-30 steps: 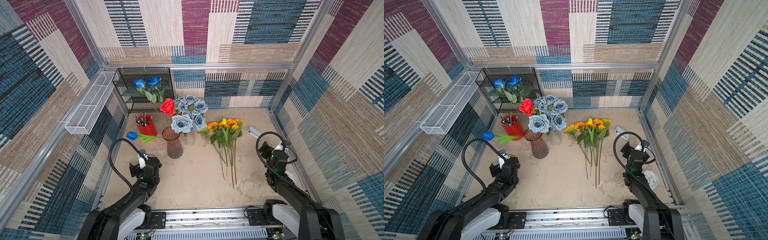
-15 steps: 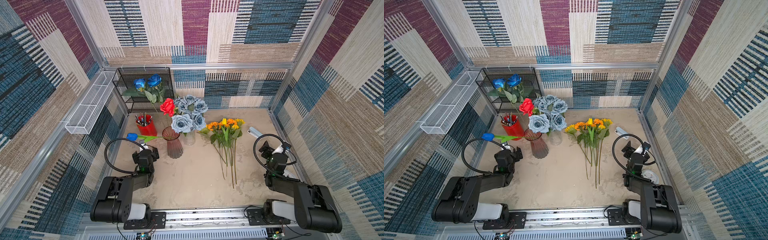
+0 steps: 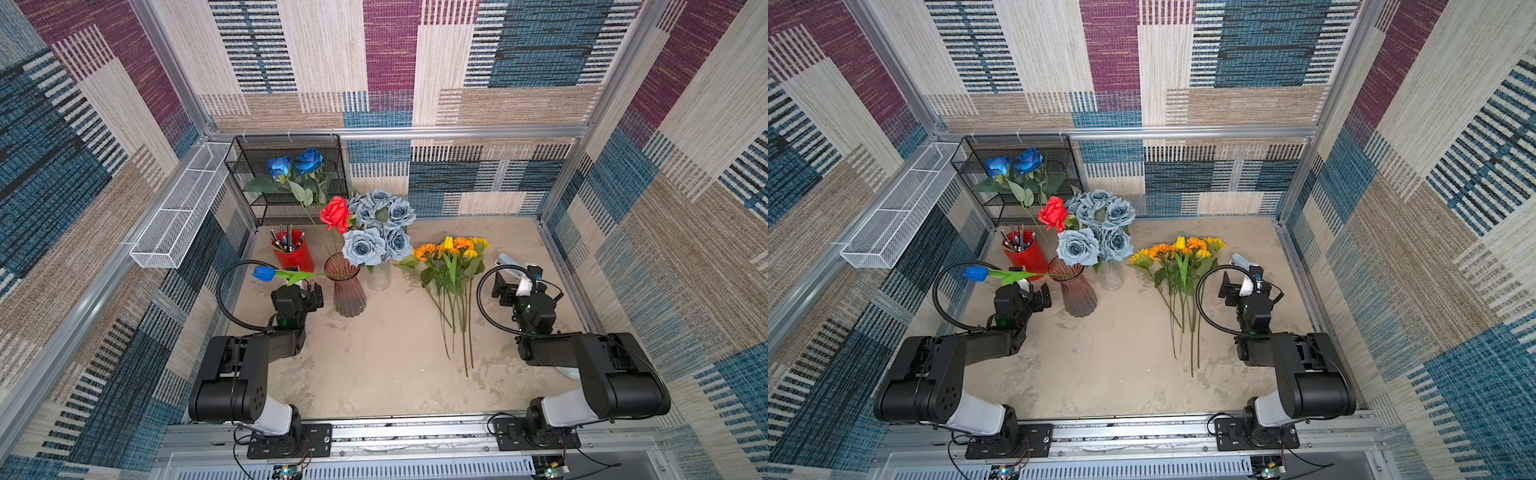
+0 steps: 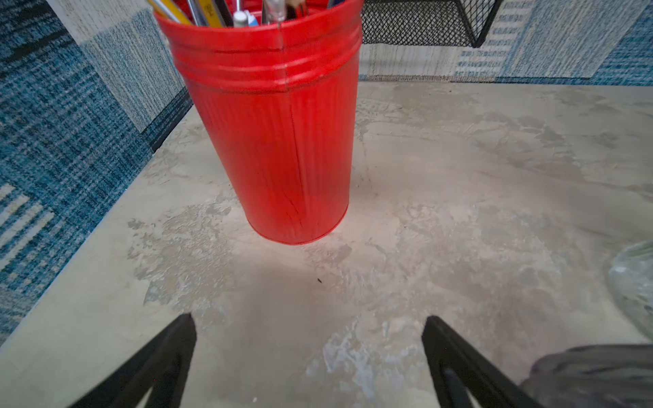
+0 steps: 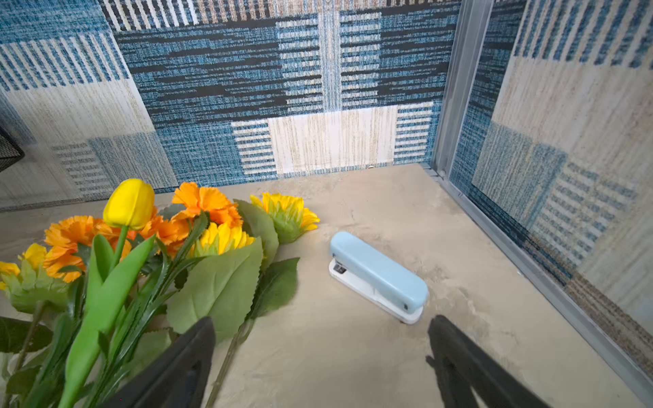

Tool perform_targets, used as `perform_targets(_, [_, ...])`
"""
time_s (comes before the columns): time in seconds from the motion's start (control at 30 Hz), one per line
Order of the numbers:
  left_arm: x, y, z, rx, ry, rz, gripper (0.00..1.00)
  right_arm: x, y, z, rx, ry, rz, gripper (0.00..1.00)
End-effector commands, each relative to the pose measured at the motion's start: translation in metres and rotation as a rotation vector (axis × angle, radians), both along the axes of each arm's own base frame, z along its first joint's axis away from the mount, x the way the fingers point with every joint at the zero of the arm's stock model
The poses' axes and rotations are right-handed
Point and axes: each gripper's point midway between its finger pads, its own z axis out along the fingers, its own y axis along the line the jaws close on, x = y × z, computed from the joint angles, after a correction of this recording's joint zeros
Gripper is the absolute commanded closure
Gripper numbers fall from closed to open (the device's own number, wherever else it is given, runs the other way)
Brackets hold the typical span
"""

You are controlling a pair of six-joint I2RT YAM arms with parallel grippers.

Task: Pick out yellow flowers from the vase
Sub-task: Reset both arms

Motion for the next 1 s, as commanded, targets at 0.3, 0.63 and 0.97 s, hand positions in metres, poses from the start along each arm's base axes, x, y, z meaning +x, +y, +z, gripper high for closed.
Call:
perform_targets(0.3, [0.0015,-0.0005,-0.0040,-0.028,0.027,-0.036,0.01,0.0015,0.0082,-0.0086,-0.021,0.042,0.042,0.04])
perform_targets(0.63, [0.0016,-0.0006,-0.0041,-0.029,0.027,-0.037,0.00,0.0013,0.0078,-0.0088,-0.024,0.043,0.040,0.04])
perform_targets(0.97, [0.0018,-0.0010,-0.0036,-0.026,0.015,-0.042,0.00,0.0008,0.0080,-0.0097,-0.022,0.045,0.039,0.04])
